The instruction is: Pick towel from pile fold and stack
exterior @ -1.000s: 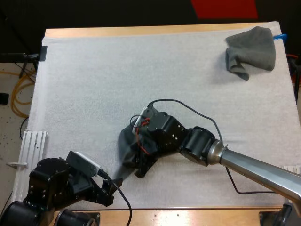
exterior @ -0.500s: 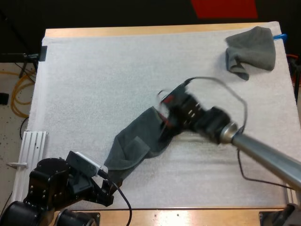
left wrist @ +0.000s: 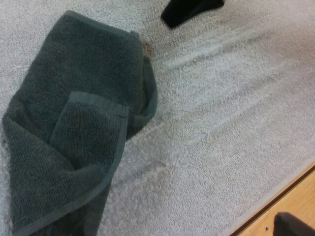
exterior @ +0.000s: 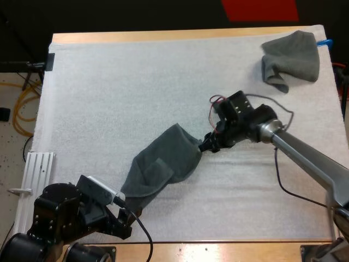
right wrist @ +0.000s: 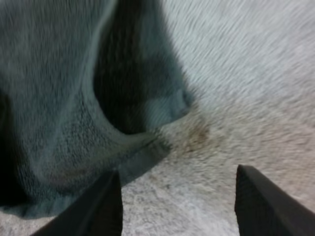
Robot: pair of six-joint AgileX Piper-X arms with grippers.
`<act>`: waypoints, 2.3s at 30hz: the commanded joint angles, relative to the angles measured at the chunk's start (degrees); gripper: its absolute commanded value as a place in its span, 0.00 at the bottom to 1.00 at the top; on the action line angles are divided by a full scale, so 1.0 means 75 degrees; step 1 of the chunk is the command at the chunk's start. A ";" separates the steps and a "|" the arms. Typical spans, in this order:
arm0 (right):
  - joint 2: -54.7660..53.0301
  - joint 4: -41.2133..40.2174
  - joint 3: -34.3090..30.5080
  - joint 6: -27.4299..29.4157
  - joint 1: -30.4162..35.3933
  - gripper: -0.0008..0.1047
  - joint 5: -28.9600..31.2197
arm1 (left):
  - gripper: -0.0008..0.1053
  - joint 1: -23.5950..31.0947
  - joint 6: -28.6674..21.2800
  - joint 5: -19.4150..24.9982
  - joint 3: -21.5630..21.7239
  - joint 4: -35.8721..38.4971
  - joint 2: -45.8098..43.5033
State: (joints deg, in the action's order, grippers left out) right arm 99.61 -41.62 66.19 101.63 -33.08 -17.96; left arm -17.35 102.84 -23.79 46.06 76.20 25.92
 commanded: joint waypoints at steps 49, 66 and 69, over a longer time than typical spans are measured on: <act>-0.1102 -0.1032 -0.0608 0.0261 -0.0416 0.01 0.0950 | 0.68 -0.0037 -0.1385 -0.0069 0.0010 -0.0033 0.0613; 0.0285 0.0929 -0.0759 0.1042 -0.0416 0.50 0.0307 | 0.68 -0.0037 -0.1528 -0.0333 0.0010 -0.0033 0.1143; 0.0512 0.1082 -0.0759 0.1179 -0.0416 0.45 0.0287 | 0.68 -0.0037 -0.1528 -0.0333 0.0010 -0.0033 0.1143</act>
State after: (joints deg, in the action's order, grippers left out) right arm 103.26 -34.09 60.40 109.65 -36.20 -15.03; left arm -17.35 91.70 -25.53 46.06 76.20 34.64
